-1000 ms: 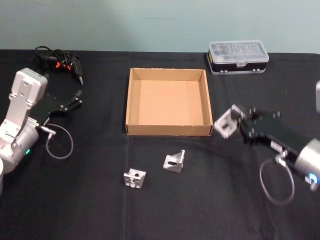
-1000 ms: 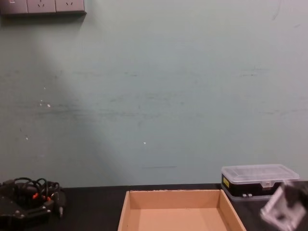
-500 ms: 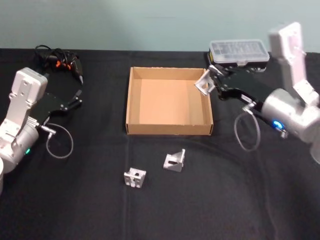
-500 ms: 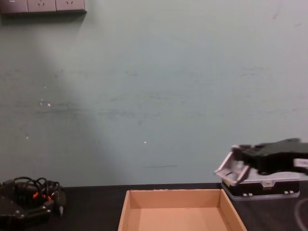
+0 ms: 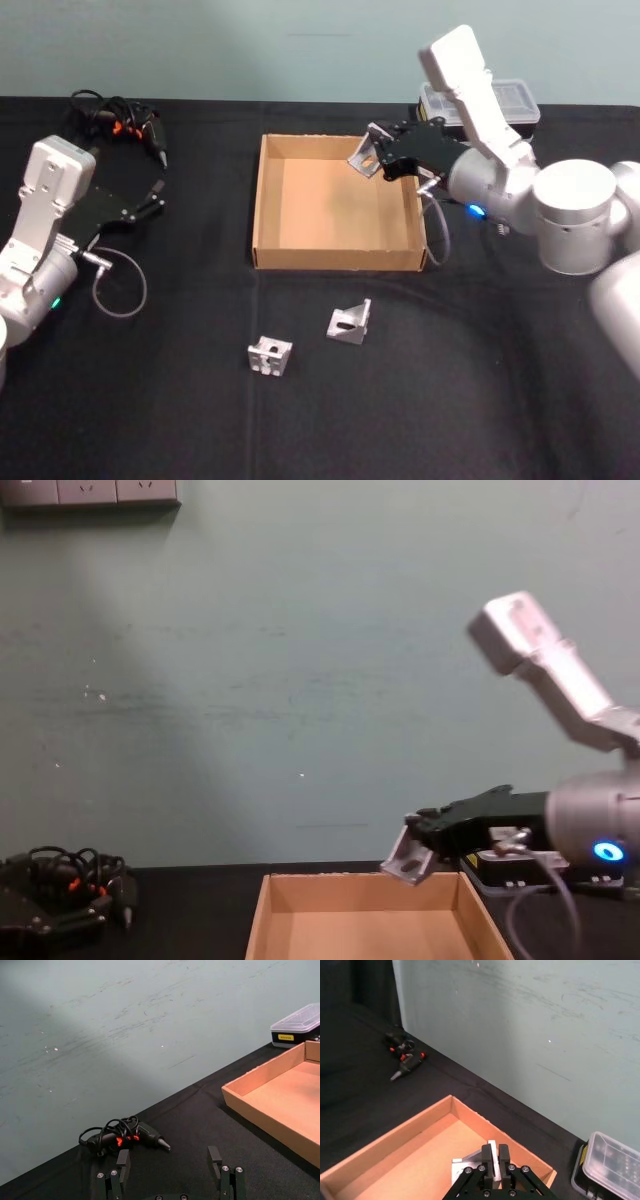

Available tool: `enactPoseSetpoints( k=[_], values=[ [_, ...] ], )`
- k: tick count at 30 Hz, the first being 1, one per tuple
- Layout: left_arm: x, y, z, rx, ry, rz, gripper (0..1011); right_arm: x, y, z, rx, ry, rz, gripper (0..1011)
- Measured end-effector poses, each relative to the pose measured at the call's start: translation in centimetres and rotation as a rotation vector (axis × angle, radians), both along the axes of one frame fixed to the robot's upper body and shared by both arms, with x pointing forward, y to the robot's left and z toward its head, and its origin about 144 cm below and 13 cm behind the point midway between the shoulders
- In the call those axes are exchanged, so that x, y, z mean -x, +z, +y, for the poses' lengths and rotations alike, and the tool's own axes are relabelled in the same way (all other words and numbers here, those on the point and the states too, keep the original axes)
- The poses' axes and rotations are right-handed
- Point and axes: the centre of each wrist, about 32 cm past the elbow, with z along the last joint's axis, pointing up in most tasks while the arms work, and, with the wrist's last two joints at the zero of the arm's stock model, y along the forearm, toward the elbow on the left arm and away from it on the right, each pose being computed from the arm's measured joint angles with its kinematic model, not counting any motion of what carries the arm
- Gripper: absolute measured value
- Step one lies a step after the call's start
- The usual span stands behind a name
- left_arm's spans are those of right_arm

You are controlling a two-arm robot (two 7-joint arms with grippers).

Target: Use one hand to pick up the angle iron from the table and place it into the box.

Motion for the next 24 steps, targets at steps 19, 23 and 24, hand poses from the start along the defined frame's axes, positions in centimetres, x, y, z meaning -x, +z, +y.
enactPoseSetpoints(
  k=[19,23,24],
  values=[
    [0.0,0.0,0.0,0.0,0.0,0.0,1011,-3.4,-3.0,3.3,0.105,-0.04,0.101,90],
    [0.0,0.0,0.0,0.0,0.0,0.0,1011,-3.7,-3.2,3.5,0.098,-0.048,0.113,90],
    [0.0,0.0,0.0,0.0,0.0,0.0,1011,-3.7,-3.3,3.6,0.097,-0.051,0.118,90]
  ],
)
